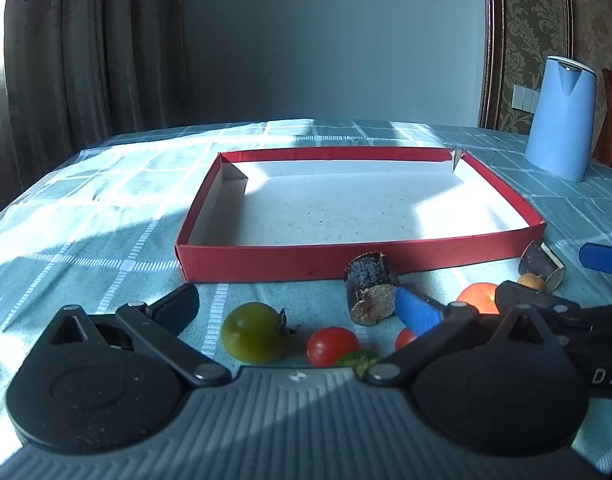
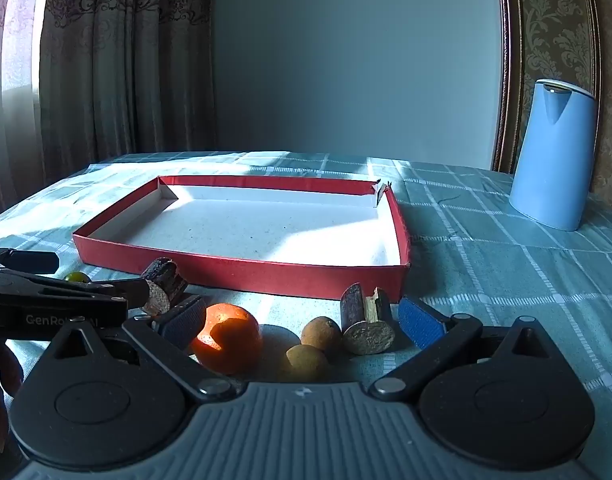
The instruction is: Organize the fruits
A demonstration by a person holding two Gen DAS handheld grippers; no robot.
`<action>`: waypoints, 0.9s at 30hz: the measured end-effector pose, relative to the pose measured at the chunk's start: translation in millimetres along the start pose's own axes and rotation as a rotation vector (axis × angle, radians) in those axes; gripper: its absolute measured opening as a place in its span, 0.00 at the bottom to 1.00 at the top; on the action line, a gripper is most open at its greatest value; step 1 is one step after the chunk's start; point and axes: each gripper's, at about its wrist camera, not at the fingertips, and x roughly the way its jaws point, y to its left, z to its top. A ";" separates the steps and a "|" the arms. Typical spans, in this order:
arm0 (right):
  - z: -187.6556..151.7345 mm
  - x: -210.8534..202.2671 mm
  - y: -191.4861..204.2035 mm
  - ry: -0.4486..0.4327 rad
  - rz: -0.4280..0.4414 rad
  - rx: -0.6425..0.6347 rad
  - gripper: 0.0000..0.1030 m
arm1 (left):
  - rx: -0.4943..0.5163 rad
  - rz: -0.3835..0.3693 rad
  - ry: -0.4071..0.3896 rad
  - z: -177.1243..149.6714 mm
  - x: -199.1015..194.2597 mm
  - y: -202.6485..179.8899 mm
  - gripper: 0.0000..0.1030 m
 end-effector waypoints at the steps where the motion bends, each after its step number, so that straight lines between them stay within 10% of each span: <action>1: -0.2 -0.7 -0.2 0.003 0.002 0.001 1.00 | -0.003 -0.001 0.005 0.0 0.2 -0.2 1.00; 27: 0.2 -1.7 -3.6 -0.006 0.015 0.023 1.00 | -0.054 -0.054 0.015 0.3 -2.7 3.5 1.00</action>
